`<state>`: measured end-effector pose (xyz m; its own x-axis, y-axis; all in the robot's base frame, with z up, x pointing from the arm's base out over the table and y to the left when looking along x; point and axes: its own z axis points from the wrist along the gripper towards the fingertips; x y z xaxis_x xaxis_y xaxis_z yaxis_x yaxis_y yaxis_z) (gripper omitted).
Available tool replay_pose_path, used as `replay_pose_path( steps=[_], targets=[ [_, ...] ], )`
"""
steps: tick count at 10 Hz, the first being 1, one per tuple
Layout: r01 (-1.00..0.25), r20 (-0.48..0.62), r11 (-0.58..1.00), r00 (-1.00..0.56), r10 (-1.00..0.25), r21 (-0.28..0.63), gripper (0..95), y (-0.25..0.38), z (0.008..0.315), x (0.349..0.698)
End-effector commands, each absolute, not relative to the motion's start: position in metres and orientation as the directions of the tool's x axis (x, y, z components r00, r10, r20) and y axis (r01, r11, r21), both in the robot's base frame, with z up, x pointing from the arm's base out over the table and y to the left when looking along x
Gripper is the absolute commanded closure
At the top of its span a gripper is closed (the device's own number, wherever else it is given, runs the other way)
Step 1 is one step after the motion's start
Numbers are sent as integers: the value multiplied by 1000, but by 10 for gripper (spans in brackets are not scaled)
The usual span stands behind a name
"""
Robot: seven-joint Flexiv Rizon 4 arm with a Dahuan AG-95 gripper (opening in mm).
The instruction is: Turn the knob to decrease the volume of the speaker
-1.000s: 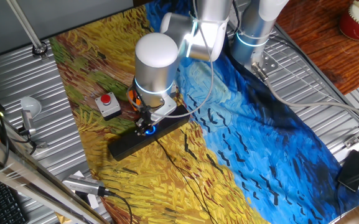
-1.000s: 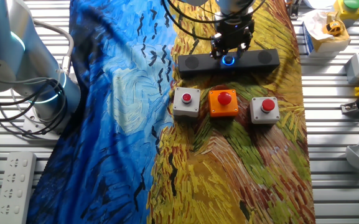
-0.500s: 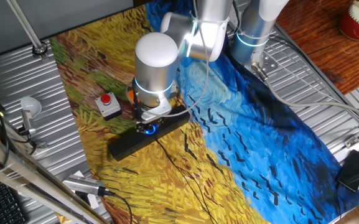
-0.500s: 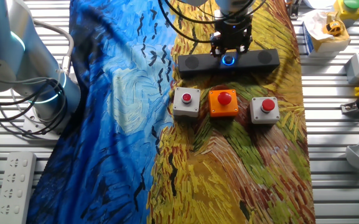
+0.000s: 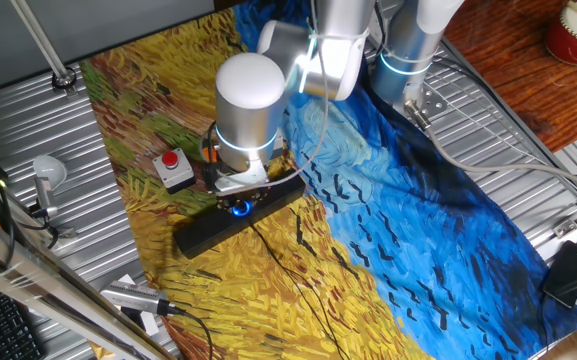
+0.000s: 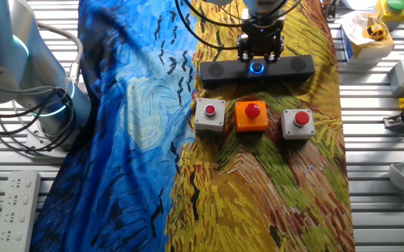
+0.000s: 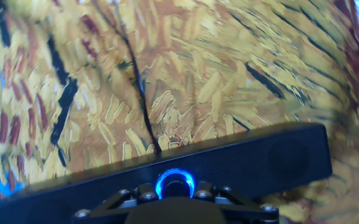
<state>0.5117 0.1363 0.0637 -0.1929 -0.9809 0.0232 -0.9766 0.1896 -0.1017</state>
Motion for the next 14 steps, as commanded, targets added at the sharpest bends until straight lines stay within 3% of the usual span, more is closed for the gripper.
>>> replay_pose_path(
  steps=[1,8,14],
  targets=[
    [-941,8,324,-326,-945,-101,570,136,62,513],
    [-814,-17,576,-576,-817,-73,570,136,63,512],
    [-755,-29,655,-654,-756,-46,570,135,63,512]
  ],
)
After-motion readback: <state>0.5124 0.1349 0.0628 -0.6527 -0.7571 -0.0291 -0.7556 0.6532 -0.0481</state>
